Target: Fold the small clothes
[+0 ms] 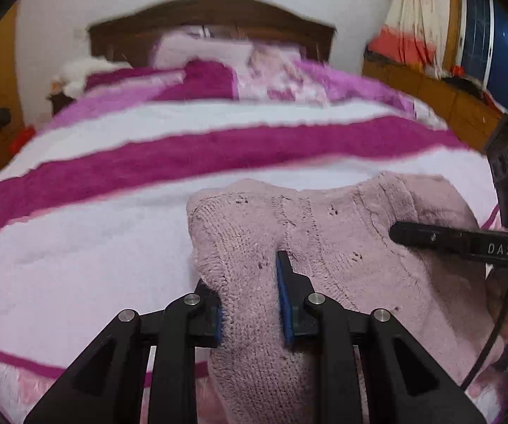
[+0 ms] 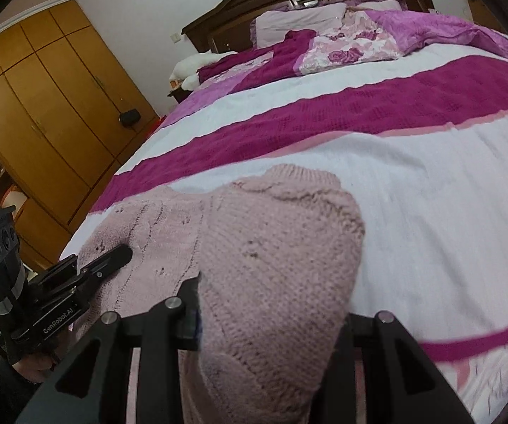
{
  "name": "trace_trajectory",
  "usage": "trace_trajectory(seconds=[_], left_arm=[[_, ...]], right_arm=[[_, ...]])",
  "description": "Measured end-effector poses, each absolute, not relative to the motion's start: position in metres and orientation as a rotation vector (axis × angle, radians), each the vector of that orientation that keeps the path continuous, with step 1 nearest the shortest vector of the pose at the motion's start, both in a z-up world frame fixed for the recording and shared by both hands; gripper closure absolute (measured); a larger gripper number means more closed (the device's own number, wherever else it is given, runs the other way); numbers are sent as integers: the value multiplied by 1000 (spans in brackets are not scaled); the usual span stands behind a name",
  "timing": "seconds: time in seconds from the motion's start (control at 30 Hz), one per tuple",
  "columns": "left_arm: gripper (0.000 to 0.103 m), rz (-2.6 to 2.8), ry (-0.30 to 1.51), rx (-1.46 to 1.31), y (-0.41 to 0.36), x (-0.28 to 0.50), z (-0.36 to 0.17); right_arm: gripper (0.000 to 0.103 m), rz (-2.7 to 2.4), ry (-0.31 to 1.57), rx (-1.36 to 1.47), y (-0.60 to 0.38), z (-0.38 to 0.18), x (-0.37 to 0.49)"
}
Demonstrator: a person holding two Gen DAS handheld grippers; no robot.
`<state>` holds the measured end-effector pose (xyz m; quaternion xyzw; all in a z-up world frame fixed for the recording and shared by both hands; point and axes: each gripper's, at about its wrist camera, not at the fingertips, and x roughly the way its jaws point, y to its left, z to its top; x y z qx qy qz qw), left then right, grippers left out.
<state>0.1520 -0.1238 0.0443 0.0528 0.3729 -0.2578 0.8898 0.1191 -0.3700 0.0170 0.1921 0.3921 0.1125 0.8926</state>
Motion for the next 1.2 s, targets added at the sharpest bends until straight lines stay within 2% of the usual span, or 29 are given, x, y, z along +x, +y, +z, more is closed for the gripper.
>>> trace_trajectory(seconds=[0.07, 0.1, 0.13, 0.17, 0.3, 0.43, 0.6, 0.8, 1.03, 1.2], left_arm=[[93, -512, 830, 143, -126, 162, 36], [90, -493, 839, 141, -125, 163, 35], [89, -477, 843, 123, -122, 161, 38], [89, -477, 853, 95, -119, 159, 41], [89, -474, 873, -3, -107, 142, 62], [89, -453, 810, 72, -104, 109, 91], [83, -432, 777, 107, -104, 69, 124], [79, -446, 748, 57, -95, 19, 162], [77, -446, 694, 91, -85, -41, 198], [75, -414, 687, 116, -74, -70, 198]], right_arm=[[57, 195, 890, 380, -371, 6, 131], [53, 157, 930, 365, -371, 2, 135], [43, 132, 954, 367, -373, 0, 137], [40, 120, 948, 385, -377, 3, 135], [40, 59, 892, 416, -392, 26, 122], [40, 20, 847, 358, -391, 60, 99], [40, -44, 866, 163, -361, 103, 69], [40, -13, 831, 104, -337, 148, 21], [40, -2, 791, 113, -316, 183, -27], [40, -3, 779, 125, -306, 190, -59]])
